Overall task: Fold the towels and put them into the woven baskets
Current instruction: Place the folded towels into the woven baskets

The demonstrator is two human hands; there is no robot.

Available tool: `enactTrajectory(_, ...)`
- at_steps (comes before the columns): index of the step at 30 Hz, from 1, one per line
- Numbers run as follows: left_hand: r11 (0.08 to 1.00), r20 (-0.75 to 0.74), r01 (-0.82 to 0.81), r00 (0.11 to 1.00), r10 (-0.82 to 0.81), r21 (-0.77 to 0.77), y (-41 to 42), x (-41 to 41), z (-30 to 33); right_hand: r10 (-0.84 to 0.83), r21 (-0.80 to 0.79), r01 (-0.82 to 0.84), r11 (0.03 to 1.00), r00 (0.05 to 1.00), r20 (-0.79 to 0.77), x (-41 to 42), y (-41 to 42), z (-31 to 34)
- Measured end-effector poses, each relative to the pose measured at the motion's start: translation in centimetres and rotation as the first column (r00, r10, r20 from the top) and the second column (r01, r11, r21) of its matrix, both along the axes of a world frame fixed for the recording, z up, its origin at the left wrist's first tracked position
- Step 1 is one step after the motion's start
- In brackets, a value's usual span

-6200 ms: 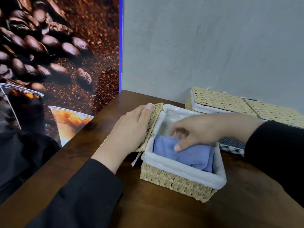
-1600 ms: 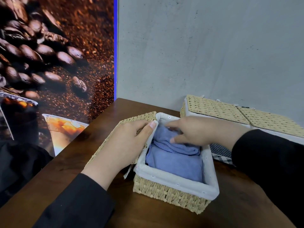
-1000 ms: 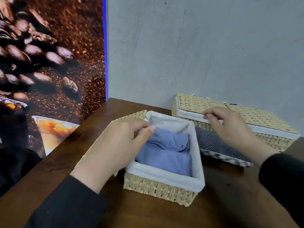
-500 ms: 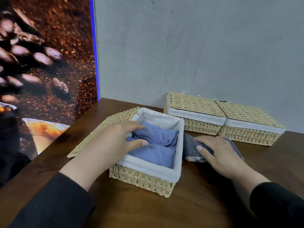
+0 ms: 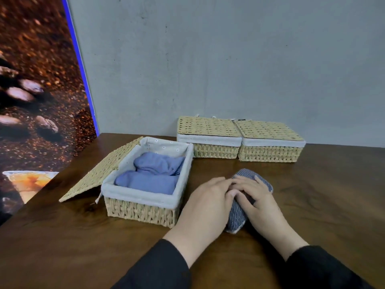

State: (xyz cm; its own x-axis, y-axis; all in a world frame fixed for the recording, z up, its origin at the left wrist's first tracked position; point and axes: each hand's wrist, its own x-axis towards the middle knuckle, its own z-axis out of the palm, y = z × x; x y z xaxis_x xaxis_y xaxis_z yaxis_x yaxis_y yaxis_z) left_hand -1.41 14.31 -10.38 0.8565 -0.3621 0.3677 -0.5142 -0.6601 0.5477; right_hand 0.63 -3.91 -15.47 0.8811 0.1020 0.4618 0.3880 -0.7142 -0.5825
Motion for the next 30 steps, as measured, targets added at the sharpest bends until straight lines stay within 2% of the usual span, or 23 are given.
enactTrajectory(1, 0.999, -0.073, -0.02, 0.997, 0.022, 0.032, -0.7, 0.2, -0.8, -0.099, 0.034, 0.098, 0.995, 0.995, 0.029, -0.2, -0.2, -0.4)
enactTrajectory(3, 0.997, -0.2, -0.075, 0.977, 0.081, 0.037, -1.5, 0.7, -2.0, -0.256, 0.138, 0.259, 0.956, 0.966, -0.039, -0.6, -0.4, -0.8)
enactTrajectory(5, 0.986, -0.309, -0.165, 0.937, 0.162, 0.017, -1.7, 1.2, -2.6, -0.287, 0.24, 0.325, 0.915, 0.941, -0.178, -1.0, -0.3, -0.5)
enactTrajectory(7, 0.974, -0.357, -0.214, 0.907, 0.225, 0.07, -1.8, 1.5, -2.7, -0.279, 0.337, 0.349, 0.874, 0.93, -0.237, -1.0, -0.2, -0.3)
enactTrajectory(9, 0.981, -0.382, -0.191, 0.904, 0.192, 0.042, -1.9, 1.6, -2.8, -0.256, 0.454, 0.361, 0.815, 0.926, -0.276, -0.9, -0.1, -0.1)
enactTrajectory(10, 0.986, -0.398, -0.169, 0.905, 0.15, -0.013, -1.9, 1.5, -2.9, -0.226, 0.549, 0.366, 0.751, 0.925, -0.306, -0.8, 0.0, 0.0)
enactTrajectory(13, 0.98, -0.43, -0.139, 0.901, 0.065, -0.144, -1.9, 1.0, -3.0, -0.041, 0.823, 0.335, 0.458, 0.933, -0.357, -0.6, 0.4, 0.0)
enactTrajectory(15, 0.971, -0.438, -0.133, 0.898, 0.033, -0.199, -1.8, 0.6, -3.2, 0.081, 0.886, 0.325, 0.33, 0.926, -0.37, -0.6, 0.6, 0.1)
enactTrajectory(16, 0.967, -0.445, -0.133, 0.895, 0.023, -0.217, -1.7, 0.5, -3.3, 0.14, 0.9, 0.315, 0.3, 0.919, -0.368, -0.5, 0.5, 0.0)
enactTrajectory(18, 0.958, -0.461, -0.142, 0.887, 0.011, -0.25, -1.6, 0.3, -3.6, 0.221, 0.916, 0.3, 0.267, 0.906, -0.362, -0.2, 0.4, 0.1)
enactTrajectory(23, 0.917, -0.492, -0.181, 0.87, -0.019, -0.355, -1.5, -0.3, -3.2, 0.268, 0.941, 0.273, 0.197, 0.909, -0.32, -0.5, 0.4, 1.0)
enactTrajectory(30, 0.818, -0.56, -0.247, 0.821, -0.108, -0.519, -0.9, -0.9, -1.5, 0.325, 0.964, 0.175, 0.2, 0.916, -0.234, -1.0, 0.0, 3.5)
